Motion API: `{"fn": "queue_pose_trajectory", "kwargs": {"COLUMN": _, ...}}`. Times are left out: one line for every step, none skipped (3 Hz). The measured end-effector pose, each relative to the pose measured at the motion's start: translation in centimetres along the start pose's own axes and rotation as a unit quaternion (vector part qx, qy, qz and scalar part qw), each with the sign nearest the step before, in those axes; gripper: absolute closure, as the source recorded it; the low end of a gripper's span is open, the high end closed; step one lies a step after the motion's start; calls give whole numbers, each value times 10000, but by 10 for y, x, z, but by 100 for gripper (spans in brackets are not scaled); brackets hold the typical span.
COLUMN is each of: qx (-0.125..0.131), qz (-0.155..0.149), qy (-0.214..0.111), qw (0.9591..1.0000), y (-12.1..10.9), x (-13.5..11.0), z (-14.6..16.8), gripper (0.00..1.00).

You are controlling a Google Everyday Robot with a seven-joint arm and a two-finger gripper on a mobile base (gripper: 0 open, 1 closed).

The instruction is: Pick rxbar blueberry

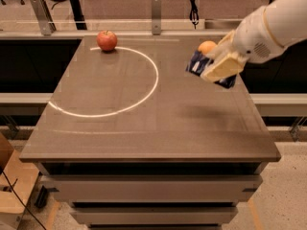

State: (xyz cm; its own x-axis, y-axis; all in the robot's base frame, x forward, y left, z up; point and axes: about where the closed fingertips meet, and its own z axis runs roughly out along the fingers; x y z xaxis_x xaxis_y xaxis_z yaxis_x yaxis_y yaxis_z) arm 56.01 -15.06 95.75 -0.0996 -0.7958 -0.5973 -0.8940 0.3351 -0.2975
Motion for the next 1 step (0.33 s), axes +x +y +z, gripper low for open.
{"fn": "queue_pose_trajectory", "kwargs": {"qx": 252, "qz": -107, "qy": -143, "qw": 9995, "y": -15, "x": -18, "z": -21, "gripper": 100}}
